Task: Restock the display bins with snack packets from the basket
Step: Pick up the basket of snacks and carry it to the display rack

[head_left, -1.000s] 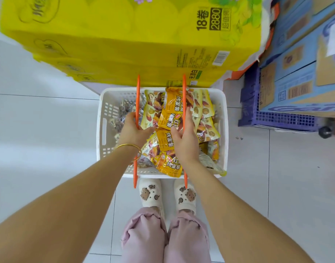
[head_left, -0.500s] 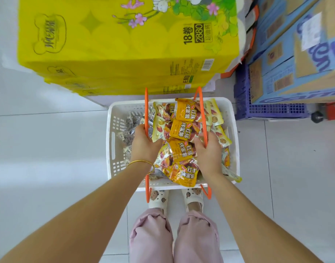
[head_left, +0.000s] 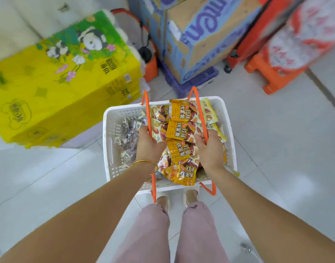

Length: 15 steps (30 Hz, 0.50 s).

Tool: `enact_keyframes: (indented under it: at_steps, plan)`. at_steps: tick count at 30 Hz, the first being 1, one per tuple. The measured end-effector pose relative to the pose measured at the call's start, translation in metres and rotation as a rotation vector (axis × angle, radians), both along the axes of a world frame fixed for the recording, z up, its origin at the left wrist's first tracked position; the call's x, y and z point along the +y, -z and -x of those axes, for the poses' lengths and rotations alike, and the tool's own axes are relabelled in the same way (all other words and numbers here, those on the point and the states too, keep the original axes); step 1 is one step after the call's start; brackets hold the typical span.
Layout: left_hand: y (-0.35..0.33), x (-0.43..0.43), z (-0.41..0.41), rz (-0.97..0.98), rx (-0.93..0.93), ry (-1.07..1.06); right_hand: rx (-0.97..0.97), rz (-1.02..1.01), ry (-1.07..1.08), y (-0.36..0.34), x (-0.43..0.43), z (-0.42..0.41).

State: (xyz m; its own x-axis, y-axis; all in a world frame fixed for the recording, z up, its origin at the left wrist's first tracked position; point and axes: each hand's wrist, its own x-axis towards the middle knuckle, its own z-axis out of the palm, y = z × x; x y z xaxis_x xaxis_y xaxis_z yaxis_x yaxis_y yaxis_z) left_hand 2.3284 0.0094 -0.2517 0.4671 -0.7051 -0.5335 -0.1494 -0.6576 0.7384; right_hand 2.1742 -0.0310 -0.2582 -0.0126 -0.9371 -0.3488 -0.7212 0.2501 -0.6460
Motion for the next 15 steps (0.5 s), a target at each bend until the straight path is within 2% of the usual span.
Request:
enact_keyframes:
  at_steps: [8,15]
  plan:
    - [-0.057,-0.011,0.104,0.03,-0.001,0.387,0.002,0.041,0.34,-0.063,0.052,0.111]
    - [-0.085,-0.017,0.236,0.052,-0.053,0.705,-0.03,0.025,0.723,-0.089,0.097,0.229]
